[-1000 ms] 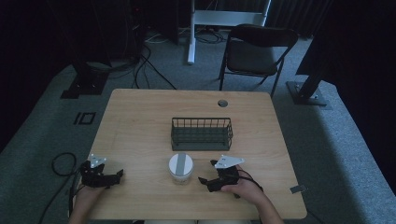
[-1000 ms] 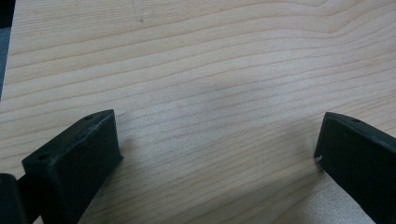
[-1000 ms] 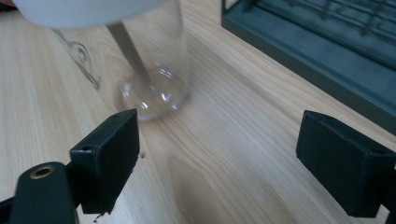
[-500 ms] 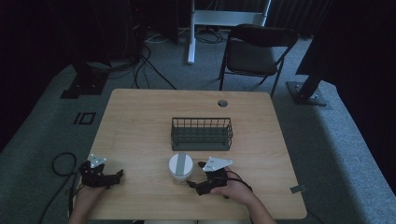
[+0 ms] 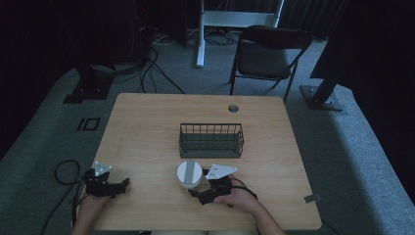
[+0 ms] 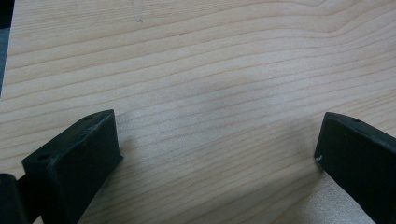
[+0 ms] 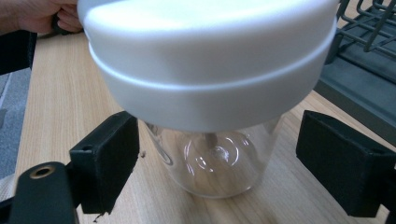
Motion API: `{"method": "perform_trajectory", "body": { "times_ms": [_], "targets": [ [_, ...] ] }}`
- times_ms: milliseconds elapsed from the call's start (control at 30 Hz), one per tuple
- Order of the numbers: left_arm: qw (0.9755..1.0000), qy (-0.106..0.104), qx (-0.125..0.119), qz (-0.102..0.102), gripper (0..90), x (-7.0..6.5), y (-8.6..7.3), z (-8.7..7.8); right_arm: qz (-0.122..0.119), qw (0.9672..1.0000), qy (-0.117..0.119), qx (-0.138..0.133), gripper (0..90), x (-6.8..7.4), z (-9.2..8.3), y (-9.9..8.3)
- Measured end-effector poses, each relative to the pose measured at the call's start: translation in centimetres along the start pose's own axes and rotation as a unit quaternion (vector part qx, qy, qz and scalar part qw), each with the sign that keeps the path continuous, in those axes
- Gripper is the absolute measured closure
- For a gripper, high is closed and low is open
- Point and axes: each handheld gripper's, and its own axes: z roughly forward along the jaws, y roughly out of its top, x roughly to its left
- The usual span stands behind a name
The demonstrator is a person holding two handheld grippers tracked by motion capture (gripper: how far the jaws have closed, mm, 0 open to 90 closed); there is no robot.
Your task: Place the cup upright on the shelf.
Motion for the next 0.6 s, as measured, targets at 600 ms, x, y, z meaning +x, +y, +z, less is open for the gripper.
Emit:
{"method": "perform_trajectory", "body": {
  "times_ms": [600],
  "targets": [
    [1.0000, 0.000, 0.000, 0.000, 0.2, 0.0, 0.0, 0.0, -0.004, 0.9997, 0.008, -0.022, 13.2, 0.3, 1.2, 0.9]
  ]
}}
